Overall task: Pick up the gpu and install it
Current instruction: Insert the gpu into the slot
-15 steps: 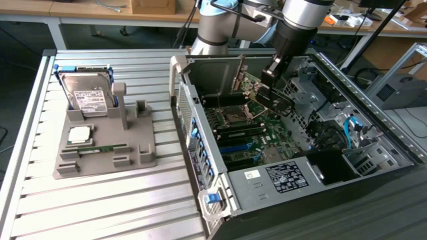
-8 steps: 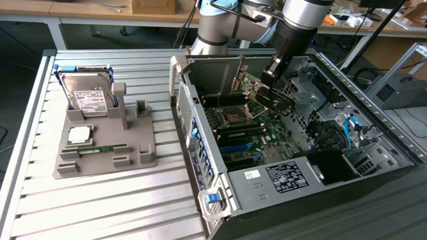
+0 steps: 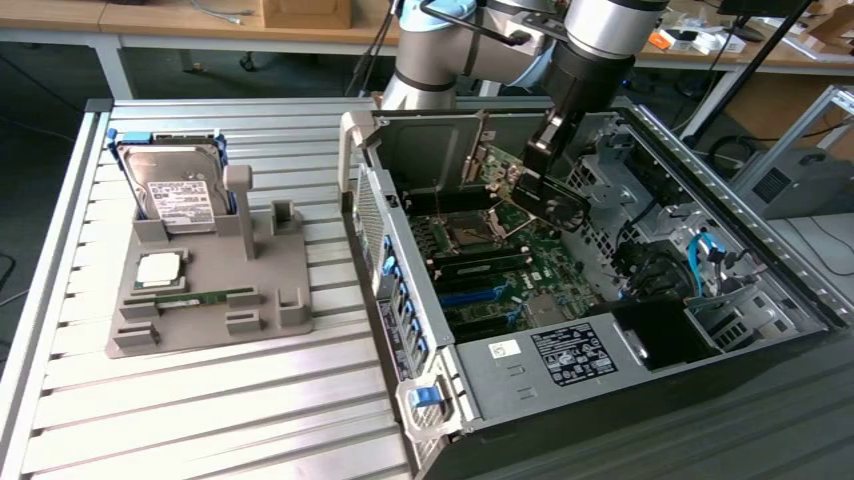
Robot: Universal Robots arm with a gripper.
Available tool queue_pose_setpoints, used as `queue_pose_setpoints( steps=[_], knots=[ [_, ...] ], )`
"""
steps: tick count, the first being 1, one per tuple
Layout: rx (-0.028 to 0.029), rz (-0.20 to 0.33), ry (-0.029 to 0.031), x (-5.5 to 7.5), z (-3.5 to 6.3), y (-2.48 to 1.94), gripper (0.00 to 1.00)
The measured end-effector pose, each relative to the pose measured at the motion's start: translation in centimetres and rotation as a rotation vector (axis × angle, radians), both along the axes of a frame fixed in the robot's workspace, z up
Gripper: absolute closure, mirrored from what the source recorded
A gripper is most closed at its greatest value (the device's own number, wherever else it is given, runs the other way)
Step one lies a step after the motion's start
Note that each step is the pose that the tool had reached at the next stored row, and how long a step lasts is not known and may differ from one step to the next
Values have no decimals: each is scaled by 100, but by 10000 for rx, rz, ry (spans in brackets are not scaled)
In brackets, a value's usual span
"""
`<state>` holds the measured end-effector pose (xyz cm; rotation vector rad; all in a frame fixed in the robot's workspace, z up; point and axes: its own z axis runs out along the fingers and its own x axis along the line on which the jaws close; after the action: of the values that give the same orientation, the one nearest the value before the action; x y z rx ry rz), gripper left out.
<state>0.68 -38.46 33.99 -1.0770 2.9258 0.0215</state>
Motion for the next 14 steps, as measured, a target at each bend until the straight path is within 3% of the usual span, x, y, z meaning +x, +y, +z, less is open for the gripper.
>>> queue_pose_setpoints(
  steps=[14],
  knots=[
    [-1,410,0,0,0,0,73]
  ],
)
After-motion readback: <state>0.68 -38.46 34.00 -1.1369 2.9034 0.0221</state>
